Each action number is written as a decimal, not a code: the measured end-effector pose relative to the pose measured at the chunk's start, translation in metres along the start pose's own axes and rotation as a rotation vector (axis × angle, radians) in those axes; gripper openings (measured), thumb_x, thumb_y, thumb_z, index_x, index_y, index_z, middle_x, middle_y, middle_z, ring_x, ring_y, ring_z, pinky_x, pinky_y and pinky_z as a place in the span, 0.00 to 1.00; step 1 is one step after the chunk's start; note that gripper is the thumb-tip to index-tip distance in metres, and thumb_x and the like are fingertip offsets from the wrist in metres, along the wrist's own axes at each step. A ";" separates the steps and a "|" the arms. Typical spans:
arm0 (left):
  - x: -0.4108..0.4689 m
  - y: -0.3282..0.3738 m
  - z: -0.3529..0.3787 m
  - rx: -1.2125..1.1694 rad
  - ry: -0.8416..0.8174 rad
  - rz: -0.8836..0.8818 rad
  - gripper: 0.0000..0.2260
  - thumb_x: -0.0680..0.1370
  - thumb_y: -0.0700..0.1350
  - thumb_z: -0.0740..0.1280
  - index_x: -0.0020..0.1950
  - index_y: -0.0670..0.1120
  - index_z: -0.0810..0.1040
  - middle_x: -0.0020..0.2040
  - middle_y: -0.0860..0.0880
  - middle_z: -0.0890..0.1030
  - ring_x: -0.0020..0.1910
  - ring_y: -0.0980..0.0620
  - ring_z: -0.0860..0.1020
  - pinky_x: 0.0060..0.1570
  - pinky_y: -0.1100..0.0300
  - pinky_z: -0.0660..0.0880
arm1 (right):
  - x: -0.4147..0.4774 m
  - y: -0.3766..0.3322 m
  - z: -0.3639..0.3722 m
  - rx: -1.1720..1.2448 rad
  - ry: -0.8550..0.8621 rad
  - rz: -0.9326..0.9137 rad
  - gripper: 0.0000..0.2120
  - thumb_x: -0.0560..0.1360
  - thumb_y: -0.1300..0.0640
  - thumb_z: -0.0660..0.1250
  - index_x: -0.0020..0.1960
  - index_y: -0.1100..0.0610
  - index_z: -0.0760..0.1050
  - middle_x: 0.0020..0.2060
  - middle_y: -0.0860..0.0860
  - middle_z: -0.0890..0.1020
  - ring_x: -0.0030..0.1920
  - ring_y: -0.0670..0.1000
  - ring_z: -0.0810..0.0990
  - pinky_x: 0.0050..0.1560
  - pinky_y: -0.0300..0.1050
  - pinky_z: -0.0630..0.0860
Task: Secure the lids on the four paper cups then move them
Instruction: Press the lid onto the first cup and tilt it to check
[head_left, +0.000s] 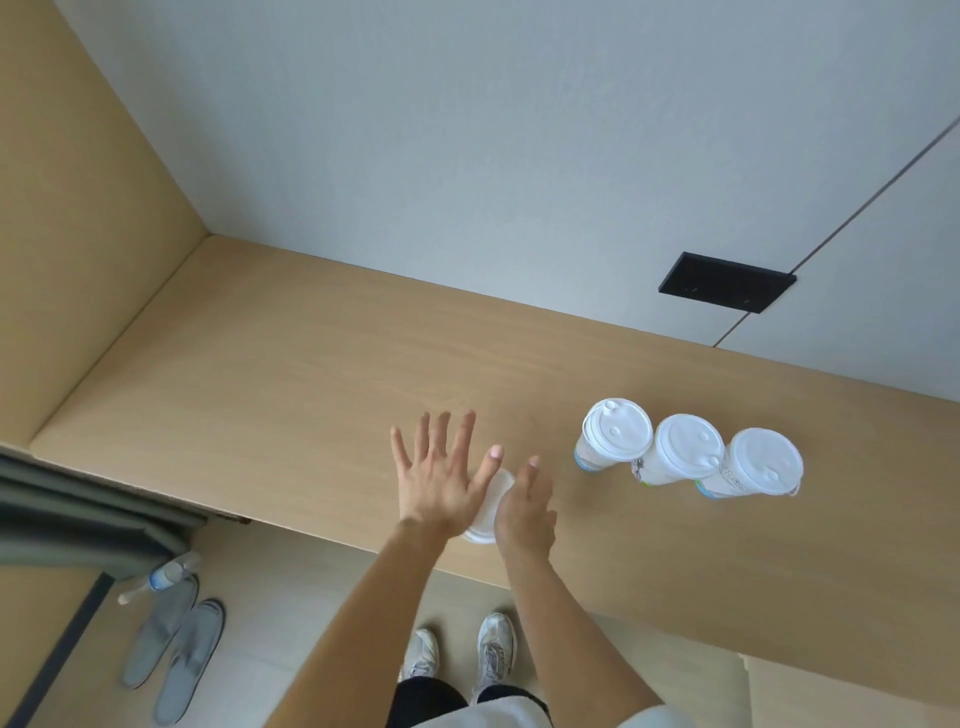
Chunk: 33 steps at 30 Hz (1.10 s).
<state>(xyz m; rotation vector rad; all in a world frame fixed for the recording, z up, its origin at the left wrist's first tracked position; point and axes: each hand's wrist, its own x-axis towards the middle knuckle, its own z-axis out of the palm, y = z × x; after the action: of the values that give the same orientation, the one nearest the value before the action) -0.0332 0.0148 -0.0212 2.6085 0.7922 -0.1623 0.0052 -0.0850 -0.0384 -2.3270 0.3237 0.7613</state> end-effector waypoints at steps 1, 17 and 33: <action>0.002 -0.003 -0.003 -0.001 0.034 0.060 0.48 0.71 0.75 0.27 0.83 0.54 0.56 0.83 0.48 0.60 0.84 0.44 0.50 0.79 0.35 0.39 | -0.003 -0.002 -0.001 0.063 -0.024 0.031 0.26 0.87 0.41 0.44 0.84 0.45 0.53 0.80 0.52 0.64 0.73 0.64 0.69 0.72 0.55 0.64; -0.047 -0.043 0.043 0.125 -0.242 0.022 0.67 0.59 0.85 0.55 0.79 0.49 0.25 0.78 0.42 0.22 0.76 0.38 0.23 0.75 0.30 0.33 | -0.016 -0.006 -0.005 -0.592 0.127 -0.890 0.50 0.73 0.19 0.48 0.84 0.49 0.60 0.84 0.59 0.58 0.83 0.62 0.57 0.79 0.72 0.46; -0.022 -0.026 0.045 0.051 -0.290 -0.042 0.68 0.63 0.79 0.67 0.71 0.54 0.15 0.78 0.45 0.21 0.76 0.39 0.22 0.75 0.31 0.32 | 0.003 -0.023 0.007 -0.622 0.177 -0.755 0.47 0.70 0.26 0.59 0.79 0.55 0.68 0.76 0.59 0.73 0.73 0.63 0.73 0.73 0.64 0.69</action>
<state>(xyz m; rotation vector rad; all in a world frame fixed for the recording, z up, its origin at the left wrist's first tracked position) -0.0661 0.0051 -0.0659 2.5350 0.7456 -0.5652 0.0140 -0.0637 -0.0325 -2.7759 -0.7963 0.2861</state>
